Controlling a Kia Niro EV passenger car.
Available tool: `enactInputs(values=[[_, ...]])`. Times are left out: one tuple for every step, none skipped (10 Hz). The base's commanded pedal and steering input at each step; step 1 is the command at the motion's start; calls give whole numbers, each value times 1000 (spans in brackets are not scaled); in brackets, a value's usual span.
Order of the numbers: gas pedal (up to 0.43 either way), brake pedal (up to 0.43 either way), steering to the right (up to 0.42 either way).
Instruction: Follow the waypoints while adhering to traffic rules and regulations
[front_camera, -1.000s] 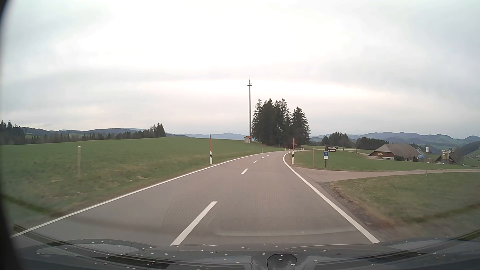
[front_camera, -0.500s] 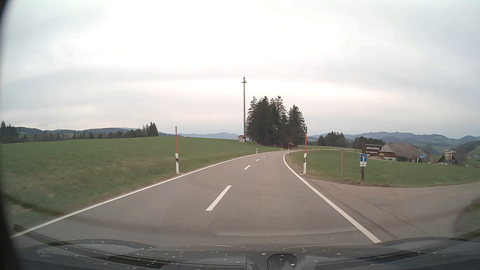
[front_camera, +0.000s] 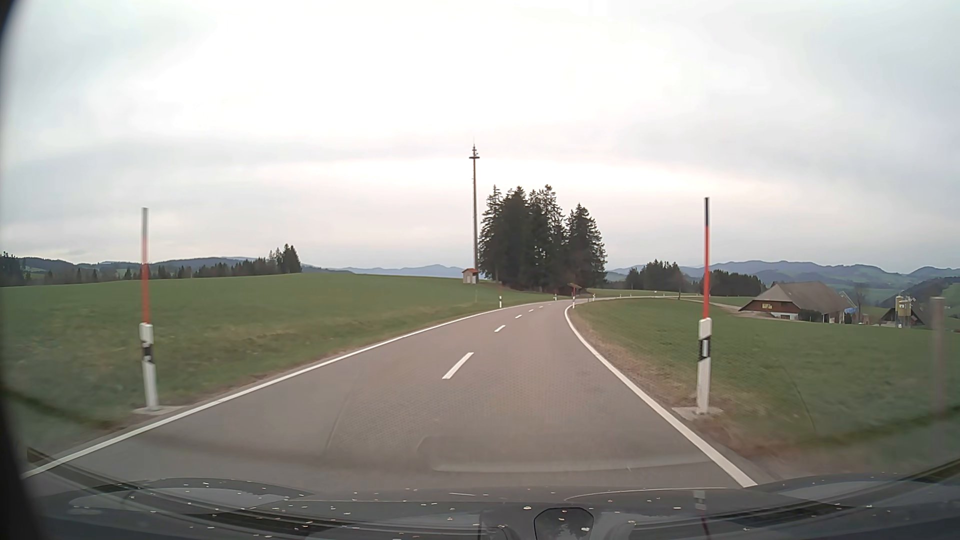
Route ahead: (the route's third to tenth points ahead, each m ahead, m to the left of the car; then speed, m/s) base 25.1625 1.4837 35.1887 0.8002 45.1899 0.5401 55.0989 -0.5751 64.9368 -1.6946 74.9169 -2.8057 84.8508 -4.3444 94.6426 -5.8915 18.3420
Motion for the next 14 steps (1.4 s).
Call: enactInputs(values=[[47, 0, 8], [47, 0, 8], [47, 0, 8], [47, 0, 8], [47, 0, 8], [47, 0, 8], [47, 0, 9], [47, 0, 9], [47, 0, 10], [47, 0, 11], [39, 0, 11], [39, 0, 11], [28, 0, 11], [20, 0, 11]])
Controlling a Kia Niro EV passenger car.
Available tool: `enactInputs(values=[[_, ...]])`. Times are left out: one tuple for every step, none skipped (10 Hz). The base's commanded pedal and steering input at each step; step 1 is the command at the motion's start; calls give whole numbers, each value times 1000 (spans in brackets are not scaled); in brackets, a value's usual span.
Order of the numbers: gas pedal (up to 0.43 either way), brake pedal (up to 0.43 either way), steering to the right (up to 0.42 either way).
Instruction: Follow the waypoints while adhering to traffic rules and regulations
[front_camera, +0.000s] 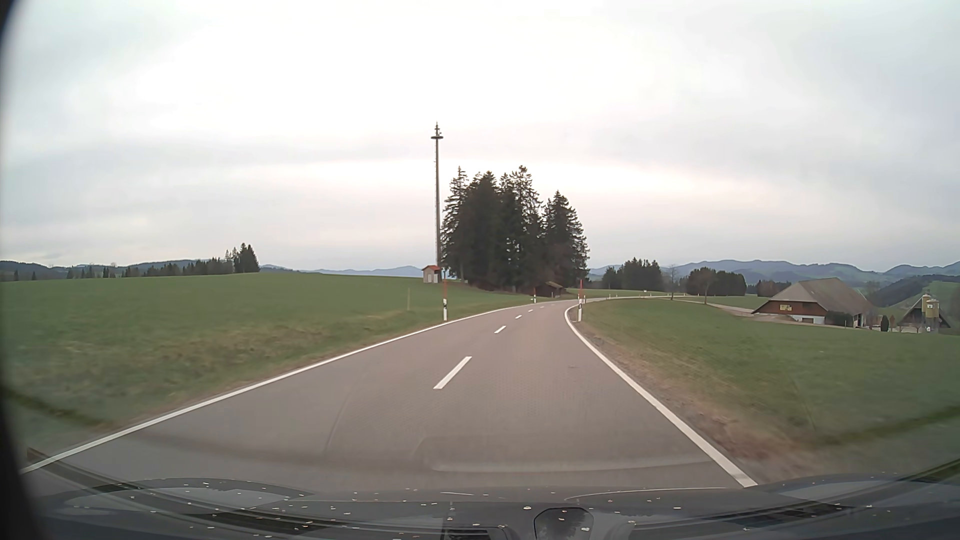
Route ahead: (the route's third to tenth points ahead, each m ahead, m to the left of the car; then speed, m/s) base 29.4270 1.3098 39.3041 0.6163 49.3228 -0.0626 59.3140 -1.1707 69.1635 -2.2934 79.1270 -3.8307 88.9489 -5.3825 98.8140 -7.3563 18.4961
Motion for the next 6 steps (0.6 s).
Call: enactInputs(values=[[20, 0, 11], [20, 0, 11], [20, 0, 11], [20, 0, 11], [20, 0, 11], [20, 0, 11]])
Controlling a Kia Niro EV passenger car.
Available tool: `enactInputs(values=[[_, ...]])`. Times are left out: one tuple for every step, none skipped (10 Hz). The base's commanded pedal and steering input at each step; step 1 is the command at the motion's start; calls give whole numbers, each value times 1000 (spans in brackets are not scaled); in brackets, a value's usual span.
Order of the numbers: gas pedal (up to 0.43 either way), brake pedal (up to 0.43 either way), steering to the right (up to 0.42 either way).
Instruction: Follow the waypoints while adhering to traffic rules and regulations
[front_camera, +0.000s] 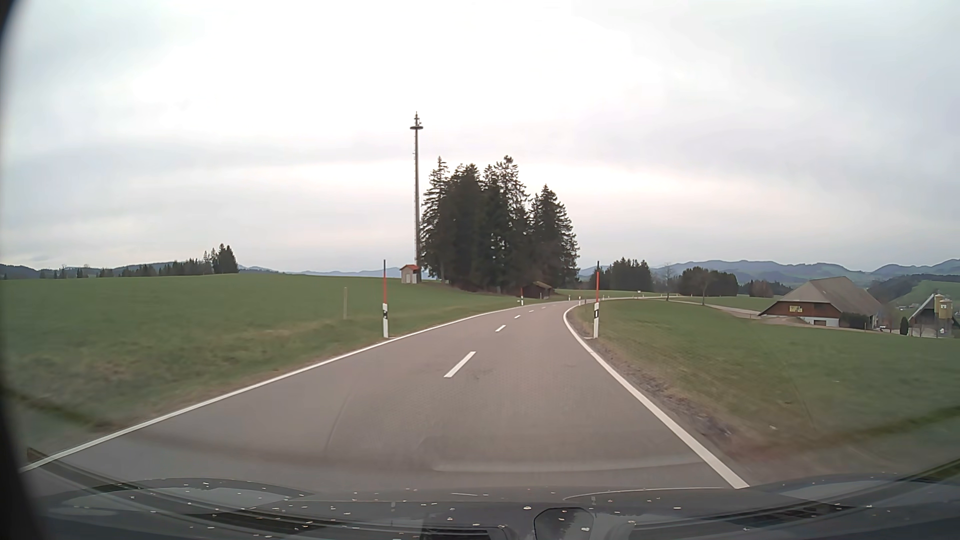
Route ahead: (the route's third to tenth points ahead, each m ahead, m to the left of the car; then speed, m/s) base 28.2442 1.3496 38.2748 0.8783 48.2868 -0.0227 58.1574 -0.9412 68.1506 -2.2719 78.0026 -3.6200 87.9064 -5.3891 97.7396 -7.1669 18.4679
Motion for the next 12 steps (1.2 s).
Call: enactInputs(values=[[20, 0, 10], [20, 0, 10], [20, 0, 10], [20, 0, 10], [20, 0, 10], [20, 0, 10], [20, 0, 10], [20, 0, 9], [20, 0, 10], [20, 0, 11], [20, 0, 11], [20, 0, 10]])
